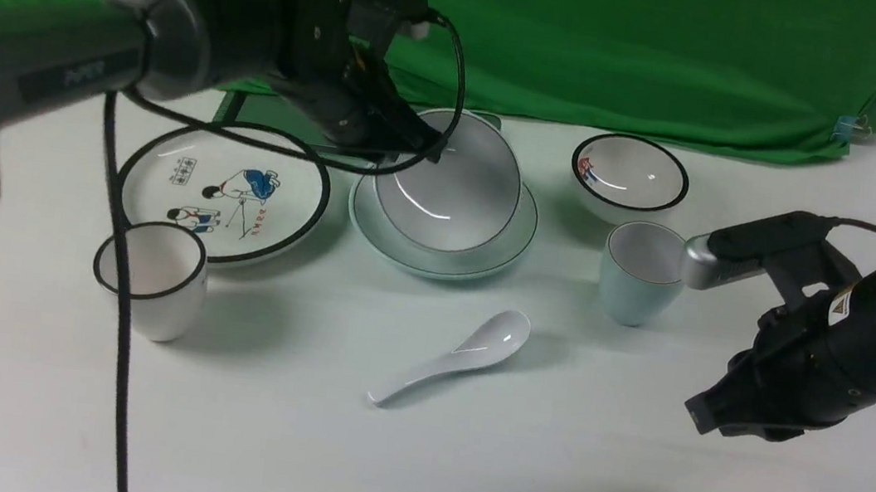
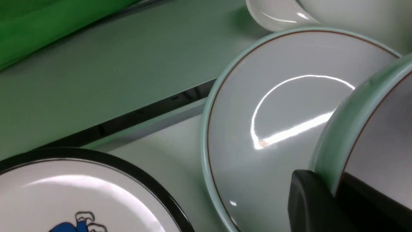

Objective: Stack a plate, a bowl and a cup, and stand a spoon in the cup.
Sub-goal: Use the left arm to put the blue rice bowl into the blue large plate in the middle

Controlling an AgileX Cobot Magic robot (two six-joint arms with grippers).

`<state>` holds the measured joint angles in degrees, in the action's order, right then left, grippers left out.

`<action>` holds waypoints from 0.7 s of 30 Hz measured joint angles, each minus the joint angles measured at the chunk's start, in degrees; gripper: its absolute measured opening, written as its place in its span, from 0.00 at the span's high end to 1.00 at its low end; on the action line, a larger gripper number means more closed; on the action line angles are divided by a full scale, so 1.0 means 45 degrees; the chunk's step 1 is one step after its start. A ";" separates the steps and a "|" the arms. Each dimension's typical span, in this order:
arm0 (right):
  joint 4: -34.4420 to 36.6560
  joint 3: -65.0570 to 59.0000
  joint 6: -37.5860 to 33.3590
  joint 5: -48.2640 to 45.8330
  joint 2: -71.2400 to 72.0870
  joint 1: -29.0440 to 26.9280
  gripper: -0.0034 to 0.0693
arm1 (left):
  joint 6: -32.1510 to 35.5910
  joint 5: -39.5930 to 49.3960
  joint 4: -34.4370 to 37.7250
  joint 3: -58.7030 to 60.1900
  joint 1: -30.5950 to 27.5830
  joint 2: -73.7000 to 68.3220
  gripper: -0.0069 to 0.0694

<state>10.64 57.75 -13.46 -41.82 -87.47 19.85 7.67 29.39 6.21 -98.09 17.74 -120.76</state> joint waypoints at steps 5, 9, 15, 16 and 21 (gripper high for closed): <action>0.0000 0.0614 0.0012 -0.0193 -0.0277 0.0000 0.78 | -0.0069 -0.0678 -0.0083 0.0000 0.0000 -0.0624 0.92; 0.0000 0.1880 0.0012 -0.0304 -0.0907 0.0000 0.59 | -0.0067 -0.0858 -0.0093 0.0000 0.0000 -0.0698 0.86; 0.0015 0.4240 0.0170 -0.0370 -0.2354 -0.0390 0.38 | -0.0067 -0.0710 -0.0093 -0.0011 0.0000 -0.0648 0.54; 0.0015 0.4887 0.0276 -0.0368 -0.2810 -0.0579 0.36 | -0.0083 -0.0431 -0.0093 -0.0044 0.0000 -0.0531 0.47; -0.0012 0.7078 0.0567 -0.0448 -0.4680 -0.1109 0.34 | -0.0176 0.0892 -0.0093 -0.0176 0.0000 0.1153 0.29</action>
<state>10.59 89.60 -10.91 -43.83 -108.53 14.86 6.88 33.41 5.79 -98.88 17.74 -115.58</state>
